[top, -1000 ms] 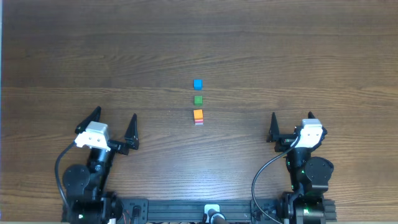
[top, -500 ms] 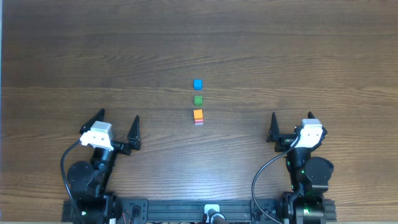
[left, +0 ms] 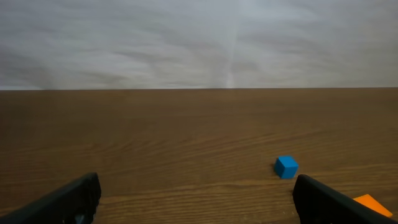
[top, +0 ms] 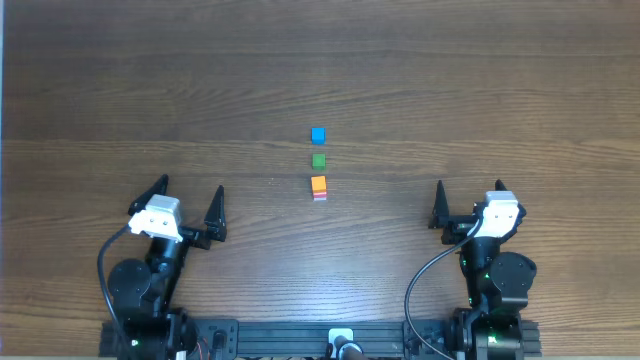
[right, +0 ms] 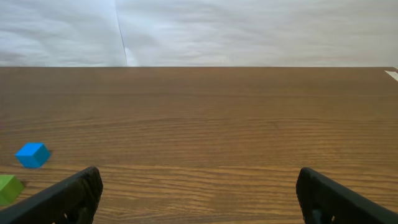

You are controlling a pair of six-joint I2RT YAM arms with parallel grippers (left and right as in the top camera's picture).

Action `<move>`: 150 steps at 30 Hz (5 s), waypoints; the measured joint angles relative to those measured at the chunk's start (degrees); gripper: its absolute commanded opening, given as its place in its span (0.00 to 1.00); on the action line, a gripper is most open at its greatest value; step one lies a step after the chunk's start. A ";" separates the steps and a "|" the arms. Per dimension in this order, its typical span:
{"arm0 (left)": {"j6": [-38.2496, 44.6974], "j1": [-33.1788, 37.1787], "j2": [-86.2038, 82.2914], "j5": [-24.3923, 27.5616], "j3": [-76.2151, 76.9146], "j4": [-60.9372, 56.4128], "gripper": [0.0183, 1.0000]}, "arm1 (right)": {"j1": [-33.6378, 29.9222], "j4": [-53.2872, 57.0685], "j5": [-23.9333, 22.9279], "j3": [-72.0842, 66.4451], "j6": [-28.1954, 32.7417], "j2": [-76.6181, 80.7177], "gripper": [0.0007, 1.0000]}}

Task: Stack Cubes

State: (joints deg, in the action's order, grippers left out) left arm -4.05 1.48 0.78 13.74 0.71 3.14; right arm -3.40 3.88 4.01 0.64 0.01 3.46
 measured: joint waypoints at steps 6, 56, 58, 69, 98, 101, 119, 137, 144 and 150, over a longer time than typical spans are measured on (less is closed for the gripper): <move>-0.02 0.00 0.00 0.00 0.00 0.00 1.00 | 0.00 -0.11 0.00 0.00 -0.04 0.00 0.99; 0.00 0.00 -0.20 0.02 -0.02 0.00 1.00 | 17.99 34.67 1.73 82.90 -13.09 97.04 0.99; 0.00 0.00 -0.20 0.02 -0.02 0.00 1.00 | 20.41 36.96 1.16 86.01 -14.91 100.52 0.99; 0.00 0.00 -0.20 0.02 -0.02 0.00 1.00 | 31.41 46.38 -0.07 92.96 -25.38 112.08 0.99; 0.00 0.00 -0.20 0.02 -0.02 0.00 1.00 | 38.45 48.89 -3.78 93.55 -33.79 122.84 0.72; 0.00 0.00 -0.20 0.02 -0.02 -0.02 1.00 | 38.49 48.89 -4.22 93.55 -33.57 122.86 0.64; 0.00 0.00 -0.20 0.02 -0.02 0.00 1.00 | 39.19 49.05 -4.52 93.66 -32.24 122.86 0.17; -0.02 0.00 -0.20 0.02 -0.02 0.00 1.00 | 39.30 56.61 -5.31 102.51 -32.35 122.88 0.01; 0.00 0.00 -0.20 0.02 -0.02 0.00 1.00 | 39.28 61.79 -6.67 106.03 -32.30 121.57 0.01; 0.00 0.00 -0.20 0.02 -0.02 0.00 1.00 | 39.52 67.10 -7.26 106.03 -32.44 116.10 0.01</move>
State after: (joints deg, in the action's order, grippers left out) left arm -4.05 1.48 0.58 13.76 0.69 3.14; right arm 36.12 70.98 -3.25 106.67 -32.42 119.57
